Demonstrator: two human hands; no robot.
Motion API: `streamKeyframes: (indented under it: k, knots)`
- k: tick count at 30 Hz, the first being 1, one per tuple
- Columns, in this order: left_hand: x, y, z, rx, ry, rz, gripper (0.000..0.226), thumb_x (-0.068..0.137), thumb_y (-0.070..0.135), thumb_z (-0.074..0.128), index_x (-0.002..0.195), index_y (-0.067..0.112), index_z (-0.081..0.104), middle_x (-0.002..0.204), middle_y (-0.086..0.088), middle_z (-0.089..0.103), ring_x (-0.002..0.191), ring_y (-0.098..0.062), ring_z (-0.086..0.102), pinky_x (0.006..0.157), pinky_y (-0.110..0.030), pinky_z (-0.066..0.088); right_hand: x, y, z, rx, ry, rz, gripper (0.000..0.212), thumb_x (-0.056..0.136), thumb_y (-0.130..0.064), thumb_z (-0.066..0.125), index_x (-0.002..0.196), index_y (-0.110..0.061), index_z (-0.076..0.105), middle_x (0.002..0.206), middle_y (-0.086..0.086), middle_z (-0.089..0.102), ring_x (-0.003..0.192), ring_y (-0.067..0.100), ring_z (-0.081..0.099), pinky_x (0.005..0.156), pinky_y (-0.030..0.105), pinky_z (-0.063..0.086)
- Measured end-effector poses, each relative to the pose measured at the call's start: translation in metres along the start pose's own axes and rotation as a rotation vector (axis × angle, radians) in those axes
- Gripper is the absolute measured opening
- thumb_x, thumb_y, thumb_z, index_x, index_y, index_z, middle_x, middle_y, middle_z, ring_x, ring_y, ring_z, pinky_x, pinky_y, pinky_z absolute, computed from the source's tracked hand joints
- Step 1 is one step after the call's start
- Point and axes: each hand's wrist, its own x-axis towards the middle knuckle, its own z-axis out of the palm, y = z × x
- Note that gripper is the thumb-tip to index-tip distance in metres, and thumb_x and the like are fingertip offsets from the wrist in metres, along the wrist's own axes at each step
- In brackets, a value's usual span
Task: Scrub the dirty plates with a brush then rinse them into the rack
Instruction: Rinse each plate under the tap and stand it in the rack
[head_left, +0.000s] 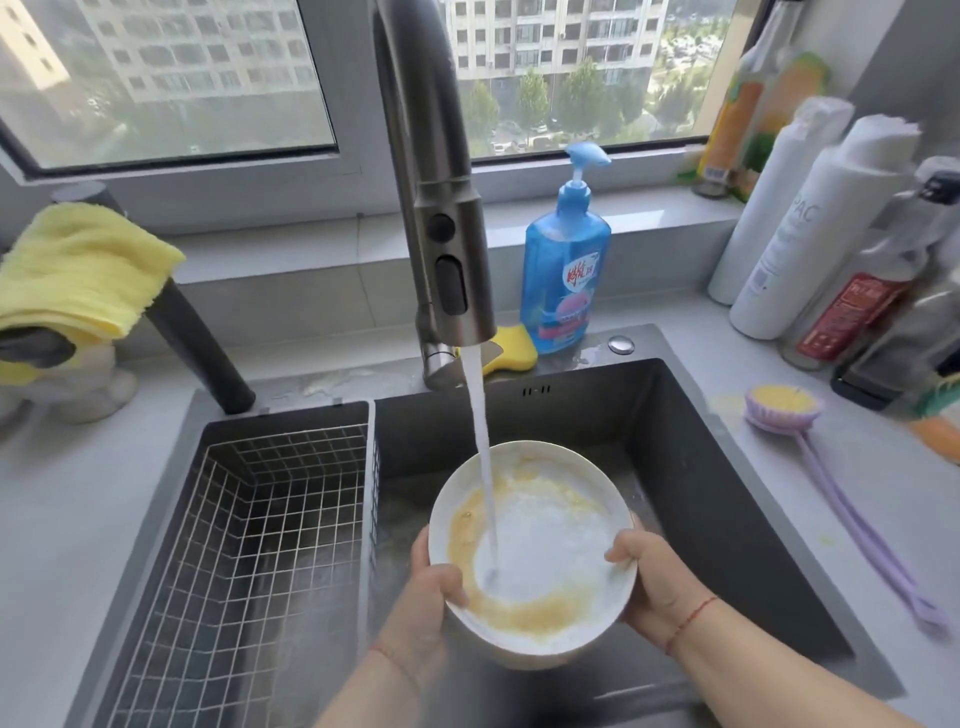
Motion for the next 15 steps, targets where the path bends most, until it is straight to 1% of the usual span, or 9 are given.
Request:
streamKeyframes:
  k: [3, 6, 7, 10, 12, 13, 15]
  knots:
    - [0.007, -0.016, -0.001, -0.025, 0.074, -0.025, 0.093, 0.033, 0.0, 0.049, 0.12, 0.032, 0.059, 0.124, -0.015, 0.065, 0.116, -0.047, 0.055, 0.091, -0.071, 0.046, 0.014, 0.008, -0.009, 0.004, -0.021, 0.032, 0.084, 0.048, -0.007, 0.044, 0.129, -0.032, 0.047, 0.126, 0.018, 0.057, 0.111, 0.049, 0.053, 0.076, 0.067, 0.049]
    - [0.015, -0.024, -0.003, -0.023, 0.119, -0.05, 0.092, 0.034, -0.001, 0.047, 0.119, 0.033, 0.058, 0.125, -0.017, 0.063, 0.116, -0.048, 0.055, 0.094, -0.072, 0.044, 0.028, 0.015, -0.017, -0.003, -0.031, 0.083, 0.088, 0.045, -0.005, 0.042, 0.129, -0.032, 0.048, 0.125, 0.018, 0.058, 0.11, 0.05, 0.053, 0.076, 0.07, 0.047]
    - [0.019, -0.026, -0.005, -0.024, 0.127, -0.063, 0.094, 0.034, -0.002, 0.047, 0.12, 0.034, 0.057, 0.125, -0.017, 0.064, 0.116, -0.048, 0.055, 0.094, -0.072, 0.043, 0.033, 0.016, -0.019, -0.005, -0.03, 0.105, 0.089, 0.045, -0.004, 0.042, 0.13, -0.031, 0.049, 0.122, 0.019, 0.06, 0.109, 0.05, 0.054, 0.074, 0.068, 0.048]
    - [0.027, -0.034, -0.009, -0.001, 0.153, -0.095, 0.1, 0.034, -0.002, 0.047, 0.126, 0.035, 0.054, 0.125, -0.017, 0.063, 0.116, -0.048, 0.055, 0.092, -0.073, 0.045, 0.043, 0.019, -0.024, -0.04, -0.034, 0.178, 0.092, 0.043, -0.003, 0.041, 0.133, -0.024, 0.049, 0.117, 0.019, 0.063, 0.103, 0.047, 0.058, 0.069, 0.056, 0.052]
    - [0.029, -0.039, -0.01, -0.009, 0.172, -0.114, 0.098, 0.035, -0.004, 0.046, 0.124, 0.037, 0.054, 0.125, -0.016, 0.062, 0.116, -0.049, 0.053, 0.091, -0.073, 0.044, 0.046, 0.02, -0.027, -0.054, -0.024, 0.203, 0.093, 0.042, -0.002, 0.04, 0.133, -0.023, 0.048, 0.115, 0.019, 0.063, 0.101, 0.046, 0.058, 0.067, 0.053, 0.053]
    - [0.03, -0.041, -0.011, -0.017, 0.174, -0.125, 0.098, 0.035, -0.005, 0.046, 0.123, 0.037, 0.054, 0.125, -0.016, 0.061, 0.116, -0.049, 0.053, 0.091, -0.073, 0.044, 0.049, 0.021, -0.029, -0.049, -0.014, 0.205, 0.092, 0.042, -0.001, 0.039, 0.131, -0.025, 0.049, 0.114, 0.018, 0.063, 0.1, 0.046, 0.058, 0.067, 0.053, 0.053]
    - [0.033, -0.046, -0.014, -0.013, 0.175, -0.149, 0.1, 0.035, -0.005, 0.046, 0.125, 0.038, 0.053, 0.126, -0.016, 0.061, 0.117, -0.05, 0.052, 0.091, -0.073, 0.044, 0.052, 0.025, -0.033, -0.065, 0.0, 0.217, 0.093, 0.042, -0.001, 0.039, 0.131, -0.025, 0.049, 0.117, 0.019, 0.062, 0.103, 0.048, 0.057, 0.072, 0.056, 0.052]
